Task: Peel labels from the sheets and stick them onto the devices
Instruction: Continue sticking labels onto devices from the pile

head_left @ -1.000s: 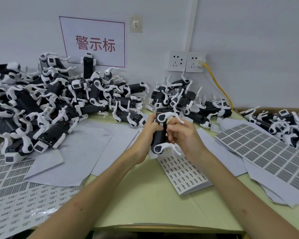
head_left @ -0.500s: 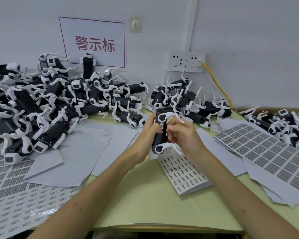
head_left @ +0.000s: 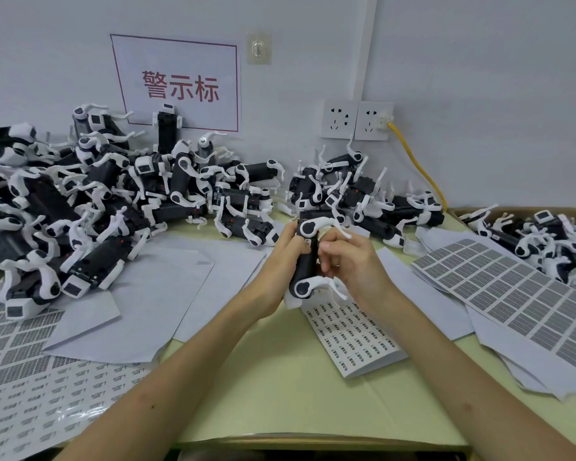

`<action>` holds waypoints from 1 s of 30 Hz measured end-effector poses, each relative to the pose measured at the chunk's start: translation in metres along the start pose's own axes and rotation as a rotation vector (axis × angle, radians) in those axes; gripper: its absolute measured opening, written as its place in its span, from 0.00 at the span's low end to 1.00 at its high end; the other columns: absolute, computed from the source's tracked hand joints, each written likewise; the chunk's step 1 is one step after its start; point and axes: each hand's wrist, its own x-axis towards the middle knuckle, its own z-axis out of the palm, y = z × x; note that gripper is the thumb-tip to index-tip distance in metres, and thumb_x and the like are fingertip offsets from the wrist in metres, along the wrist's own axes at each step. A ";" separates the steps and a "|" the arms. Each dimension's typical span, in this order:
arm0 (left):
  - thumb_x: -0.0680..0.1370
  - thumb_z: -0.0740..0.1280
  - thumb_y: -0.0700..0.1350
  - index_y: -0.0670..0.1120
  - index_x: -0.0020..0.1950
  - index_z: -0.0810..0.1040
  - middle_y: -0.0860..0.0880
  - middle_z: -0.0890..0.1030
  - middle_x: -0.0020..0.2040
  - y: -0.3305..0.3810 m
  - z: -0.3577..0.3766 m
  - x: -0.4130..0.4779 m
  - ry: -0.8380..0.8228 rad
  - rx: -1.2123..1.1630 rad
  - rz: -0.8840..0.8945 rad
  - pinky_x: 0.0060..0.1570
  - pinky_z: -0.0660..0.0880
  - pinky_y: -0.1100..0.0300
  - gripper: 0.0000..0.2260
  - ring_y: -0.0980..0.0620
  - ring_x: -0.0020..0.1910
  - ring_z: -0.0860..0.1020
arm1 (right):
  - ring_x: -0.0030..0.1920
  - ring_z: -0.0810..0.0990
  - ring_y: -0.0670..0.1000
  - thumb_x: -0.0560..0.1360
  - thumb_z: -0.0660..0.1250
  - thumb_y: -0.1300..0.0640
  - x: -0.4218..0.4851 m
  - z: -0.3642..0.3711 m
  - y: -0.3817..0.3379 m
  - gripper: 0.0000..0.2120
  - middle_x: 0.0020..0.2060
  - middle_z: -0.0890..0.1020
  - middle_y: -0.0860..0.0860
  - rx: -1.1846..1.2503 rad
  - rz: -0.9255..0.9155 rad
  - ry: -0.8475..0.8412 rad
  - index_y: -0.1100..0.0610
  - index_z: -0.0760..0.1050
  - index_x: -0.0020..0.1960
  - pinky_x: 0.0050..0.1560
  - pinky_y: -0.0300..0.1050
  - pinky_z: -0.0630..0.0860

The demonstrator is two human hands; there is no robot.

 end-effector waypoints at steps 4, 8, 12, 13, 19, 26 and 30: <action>0.70 0.63 0.43 0.50 0.65 0.73 0.51 0.81 0.42 -0.002 0.000 -0.001 0.040 0.007 -0.011 0.44 0.77 0.56 0.23 0.50 0.44 0.80 | 0.31 0.74 0.49 0.70 0.68 0.58 0.000 -0.001 0.000 0.07 0.28 0.74 0.52 -0.014 -0.007 -0.014 0.53 0.78 0.33 0.35 0.45 0.69; 0.69 0.63 0.41 0.46 0.68 0.74 0.45 0.78 0.49 0.001 0.002 -0.001 0.020 -0.119 -0.021 0.47 0.76 0.54 0.26 0.47 0.48 0.77 | 0.30 0.72 0.49 0.69 0.67 0.60 0.000 -0.003 0.000 0.06 0.28 0.73 0.53 -0.051 -0.050 0.019 0.55 0.76 0.33 0.33 0.43 0.67; 0.80 0.61 0.41 0.45 0.68 0.73 0.45 0.78 0.46 0.006 0.003 -0.002 0.029 -0.222 -0.076 0.46 0.76 0.56 0.16 0.49 0.41 0.77 | 0.24 0.60 0.49 0.63 0.62 0.61 -0.001 -0.009 0.000 0.06 0.22 0.65 0.51 -0.021 -0.164 0.265 0.56 0.67 0.29 0.28 0.39 0.55; 0.82 0.59 0.40 0.46 0.67 0.73 0.45 0.78 0.46 0.006 0.002 -0.002 0.033 -0.200 -0.095 0.46 0.76 0.57 0.14 0.49 0.41 0.76 | 0.23 0.58 0.49 0.63 0.61 0.60 0.000 -0.014 -0.002 0.06 0.22 0.64 0.51 0.008 -0.186 0.343 0.57 0.66 0.28 0.28 0.41 0.52; 0.68 0.61 0.40 0.45 0.61 0.77 0.43 0.77 0.46 0.009 0.002 -0.005 -0.023 -0.089 -0.156 0.48 0.74 0.54 0.21 0.47 0.41 0.75 | 0.38 0.76 0.50 0.69 0.65 0.48 0.009 -0.036 -0.022 0.13 0.41 0.80 0.54 0.030 -0.056 0.418 0.56 0.81 0.42 0.37 0.44 0.71; 0.74 0.71 0.46 0.47 0.72 0.77 0.34 0.84 0.58 0.002 -0.006 0.006 -0.142 -0.018 -0.275 0.58 0.79 0.44 0.25 0.38 0.55 0.83 | 0.57 0.78 0.55 0.74 0.66 0.45 0.006 -0.049 -0.024 0.21 0.57 0.82 0.55 -0.267 0.207 -0.087 0.55 0.81 0.62 0.53 0.53 0.73; 0.80 0.63 0.60 0.44 0.65 0.80 0.32 0.84 0.57 0.000 -0.011 0.010 -0.066 -0.134 -0.435 0.50 0.82 0.45 0.24 0.35 0.51 0.86 | 0.53 0.70 0.57 0.70 0.71 0.47 0.003 -0.058 -0.028 0.15 0.54 0.77 0.53 -0.276 0.325 -0.104 0.52 0.80 0.55 0.48 0.53 0.68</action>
